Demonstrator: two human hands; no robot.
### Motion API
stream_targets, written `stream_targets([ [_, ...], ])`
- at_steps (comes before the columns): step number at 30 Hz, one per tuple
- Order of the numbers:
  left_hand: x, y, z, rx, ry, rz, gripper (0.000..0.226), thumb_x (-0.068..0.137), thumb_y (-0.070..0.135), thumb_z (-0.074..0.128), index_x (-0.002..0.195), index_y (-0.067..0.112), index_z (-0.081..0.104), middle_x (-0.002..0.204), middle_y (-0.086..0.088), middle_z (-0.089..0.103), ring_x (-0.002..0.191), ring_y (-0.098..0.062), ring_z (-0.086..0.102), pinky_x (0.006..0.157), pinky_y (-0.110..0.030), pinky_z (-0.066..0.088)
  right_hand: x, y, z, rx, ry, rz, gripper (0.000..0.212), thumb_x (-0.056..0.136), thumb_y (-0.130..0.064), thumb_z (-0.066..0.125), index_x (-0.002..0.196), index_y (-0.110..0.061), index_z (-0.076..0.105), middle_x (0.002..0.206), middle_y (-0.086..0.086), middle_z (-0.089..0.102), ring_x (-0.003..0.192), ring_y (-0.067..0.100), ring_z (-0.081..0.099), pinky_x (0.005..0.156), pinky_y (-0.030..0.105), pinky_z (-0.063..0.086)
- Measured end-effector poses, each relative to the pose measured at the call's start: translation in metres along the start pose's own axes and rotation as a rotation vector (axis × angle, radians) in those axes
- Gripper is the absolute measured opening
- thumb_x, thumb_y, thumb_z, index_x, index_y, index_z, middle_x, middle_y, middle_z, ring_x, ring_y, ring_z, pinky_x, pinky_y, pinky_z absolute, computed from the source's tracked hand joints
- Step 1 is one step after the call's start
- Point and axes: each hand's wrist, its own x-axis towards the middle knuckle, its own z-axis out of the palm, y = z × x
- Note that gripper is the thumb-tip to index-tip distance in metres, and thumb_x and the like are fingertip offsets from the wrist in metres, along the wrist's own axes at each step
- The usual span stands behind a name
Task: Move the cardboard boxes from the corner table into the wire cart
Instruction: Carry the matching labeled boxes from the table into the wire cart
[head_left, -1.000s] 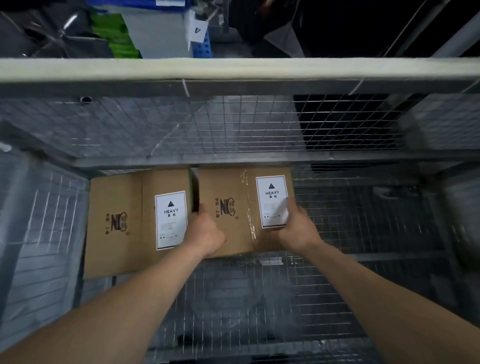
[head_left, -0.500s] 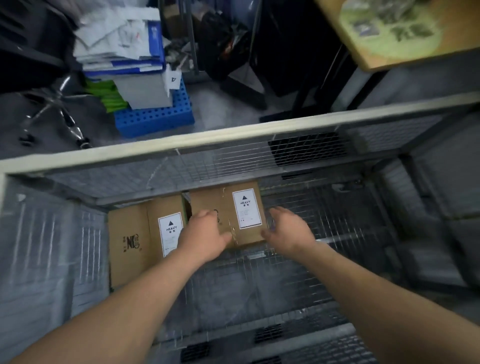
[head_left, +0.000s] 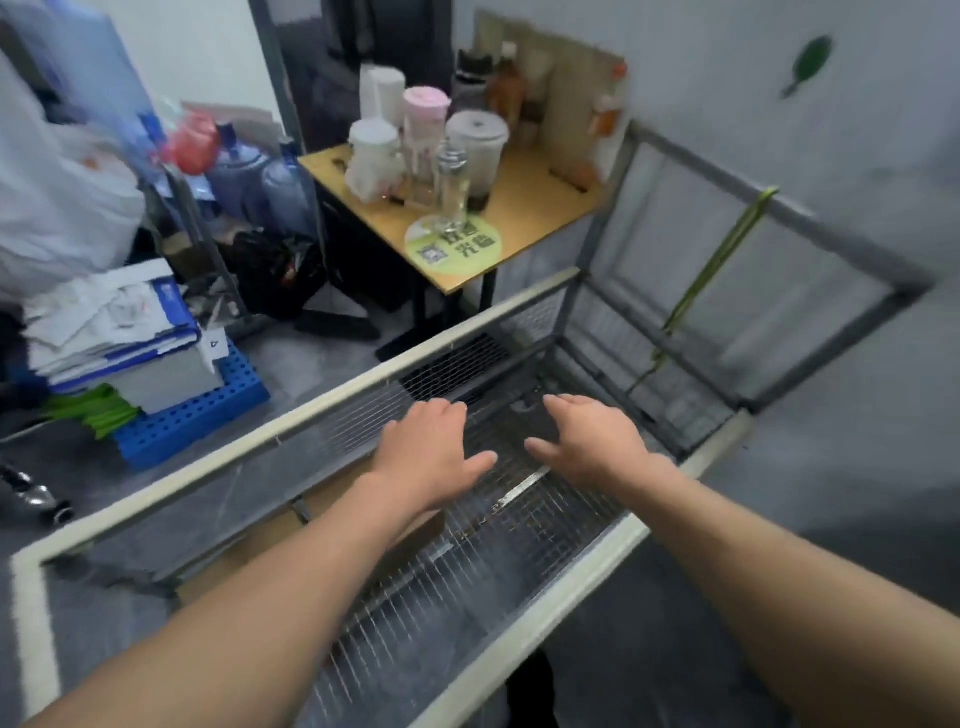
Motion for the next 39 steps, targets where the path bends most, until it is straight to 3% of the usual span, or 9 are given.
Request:
stream_targets([
  [3, -0.009, 0.05, -0.034, 0.037, 0.027, 0.131, 0.075, 0.089, 0.071, 0.047, 0.145, 0.02, 0.04, 0.148, 0.0, 0.045, 0.138, -0.021, 0.04, 0.106, -0.049, 0.043, -0.05, 0.027, -0.041, 0.036, 0.085, 0.117, 0.067, 0.091, -0.068, 0.05, 0.141, -0.022, 0.048, 0.139, 0.001, 0.059, 0.126, 0.026, 0.057, 0.095, 0.041, 0.05],
  [7, -0.023, 0.126, -0.067, 0.031, 0.071, 0.288, 0.075, 0.089, 0.071, 0.048, 0.143, 0.019, 0.043, 0.146, -0.001, 0.047, 0.137, -0.022, 0.042, 0.105, -0.048, 0.043, -0.122, 0.075, -0.083, 0.087, 0.175, 0.265, 0.069, 0.091, -0.07, 0.05, 0.14, -0.022, 0.048, 0.14, 0.004, 0.06, 0.127, 0.028, 0.056, 0.093, 0.041, 0.049],
  [12, -0.047, 0.233, -0.083, 0.041, 0.097, 0.473, 0.076, 0.089, 0.072, 0.048, 0.144, 0.02, 0.043, 0.147, -0.001, 0.047, 0.137, -0.023, 0.042, 0.106, -0.048, 0.043, -0.223, 0.141, -0.118, 0.137, 0.273, 0.439, 0.073, 0.091, -0.069, 0.052, 0.142, -0.017, 0.05, 0.143, 0.008, 0.059, 0.13, 0.03, 0.054, 0.101, 0.044, 0.047],
  [18, -0.092, 0.378, -0.067, 0.039, 0.088, 0.662, 0.072, 0.085, 0.075, 0.048, 0.136, 0.023, 0.049, 0.139, -0.003, 0.054, 0.128, -0.025, 0.05, 0.097, -0.045, 0.047, -0.361, 0.226, -0.126, 0.169, 0.352, 0.649, 0.069, 0.089, -0.069, 0.055, 0.138, -0.02, 0.055, 0.138, 0.007, 0.063, 0.125, 0.03, 0.058, 0.101, 0.043, 0.048],
  [25, -0.166, 0.526, -0.014, 0.048, 0.011, 0.845, 0.075, 0.089, 0.073, 0.046, 0.143, 0.021, 0.044, 0.144, -0.005, 0.051, 0.128, -0.029, 0.051, 0.097, -0.046, 0.046, -0.514, 0.305, -0.102, 0.206, 0.405, 0.925, 0.069, 0.09, -0.068, 0.057, 0.141, -0.021, 0.053, 0.135, 0.005, 0.063, 0.124, 0.028, 0.059, 0.098, 0.045, 0.05],
  [30, -0.213, 0.596, 0.025, 0.038, -0.078, 0.98, 0.079, 0.092, 0.068, 0.049, 0.15, 0.017, 0.038, 0.15, -0.008, 0.046, 0.134, -0.028, 0.047, 0.106, -0.047, 0.045, -0.602, 0.334, -0.077, 0.257, 0.477, 1.019, 0.054, 0.09, -0.06, 0.062, 0.133, -0.026, 0.059, 0.125, 0.001, 0.067, 0.119, 0.024, 0.062, 0.094, 0.042, 0.052],
  [34, -0.247, 0.632, 0.048, 0.045, -0.075, 1.069, 0.077, 0.089, 0.072, 0.048, 0.146, 0.02, 0.042, 0.147, -0.005, 0.05, 0.131, -0.025, 0.05, 0.098, -0.045, 0.048, -0.657, 0.346, -0.063, 0.263, 0.441, 1.125, 0.066, 0.093, -0.06, 0.059, 0.146, -0.021, 0.05, 0.141, 0.003, 0.06, 0.128, 0.025, 0.056, 0.096, 0.04, 0.048],
  [39, -0.282, 0.653, 0.069, 0.059, -0.11, 1.173, 0.072, 0.088, 0.073, 0.047, 0.143, 0.026, 0.045, 0.14, -0.002, 0.054, 0.119, -0.022, 0.056, 0.085, -0.039, 0.049, -0.709, 0.339, -0.038, 0.328, 0.429, 1.255, 0.062, 0.092, -0.064, 0.056, 0.133, -0.018, 0.058, 0.127, 0.001, 0.067, 0.113, 0.024, 0.063, 0.083, 0.039, 0.051],
])
